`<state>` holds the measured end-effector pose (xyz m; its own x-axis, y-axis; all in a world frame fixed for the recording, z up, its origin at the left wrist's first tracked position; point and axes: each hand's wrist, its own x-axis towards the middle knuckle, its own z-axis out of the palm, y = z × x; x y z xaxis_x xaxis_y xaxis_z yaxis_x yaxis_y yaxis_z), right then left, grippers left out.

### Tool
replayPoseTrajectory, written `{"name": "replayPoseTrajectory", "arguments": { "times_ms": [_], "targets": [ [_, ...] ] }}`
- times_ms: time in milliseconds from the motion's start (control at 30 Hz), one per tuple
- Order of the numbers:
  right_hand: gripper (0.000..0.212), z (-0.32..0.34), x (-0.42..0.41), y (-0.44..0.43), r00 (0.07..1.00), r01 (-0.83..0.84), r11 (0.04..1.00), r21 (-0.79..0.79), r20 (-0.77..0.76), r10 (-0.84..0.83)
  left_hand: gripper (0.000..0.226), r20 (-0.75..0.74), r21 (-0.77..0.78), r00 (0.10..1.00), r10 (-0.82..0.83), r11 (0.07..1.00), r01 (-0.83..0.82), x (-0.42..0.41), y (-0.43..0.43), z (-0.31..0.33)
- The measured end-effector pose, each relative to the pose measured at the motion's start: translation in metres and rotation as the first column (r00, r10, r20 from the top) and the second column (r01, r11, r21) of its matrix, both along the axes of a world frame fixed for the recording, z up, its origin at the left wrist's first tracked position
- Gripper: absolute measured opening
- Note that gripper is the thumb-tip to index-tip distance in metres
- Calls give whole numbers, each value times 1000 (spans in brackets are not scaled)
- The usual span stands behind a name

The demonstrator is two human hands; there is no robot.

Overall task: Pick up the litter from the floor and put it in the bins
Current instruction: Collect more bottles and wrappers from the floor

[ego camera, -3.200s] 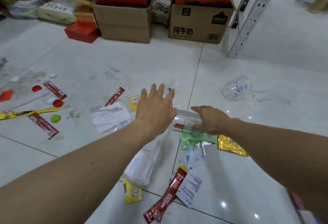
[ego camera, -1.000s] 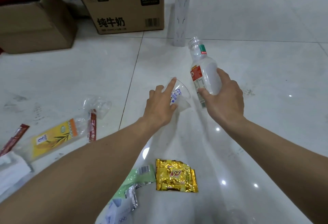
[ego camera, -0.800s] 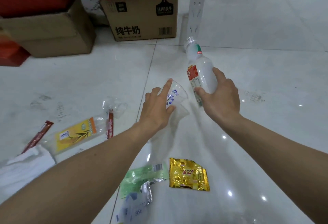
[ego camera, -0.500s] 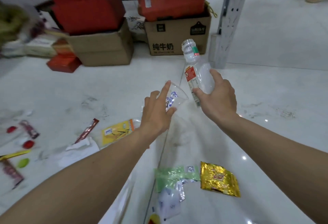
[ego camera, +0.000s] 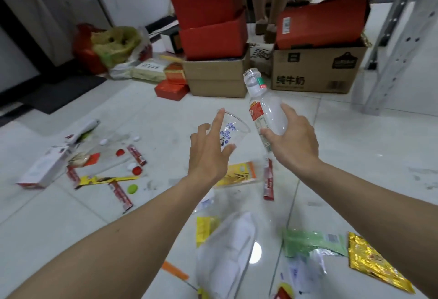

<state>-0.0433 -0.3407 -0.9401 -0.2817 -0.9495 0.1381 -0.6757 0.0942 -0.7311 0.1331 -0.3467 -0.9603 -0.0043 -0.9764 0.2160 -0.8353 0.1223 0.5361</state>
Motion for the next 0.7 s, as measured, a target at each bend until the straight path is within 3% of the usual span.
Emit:
{"name": "replayPoseTrajectory", "arguments": {
  "times_ms": [300,467,700],
  "targets": [
    [66,-15,114,15,985,-164,986,23,57,162,81,-62,-10,973,223,975,-224,99,47,5],
    [67,-32,155,20,961,-267,962,52,85,262,81,-119,7,898,423,905,-425,132,65,5],
    [69,-29,203,24,903,-410,911,35,159,400,81,-139,-35,816,561,820,-571,159,93,35]
  ]
}}
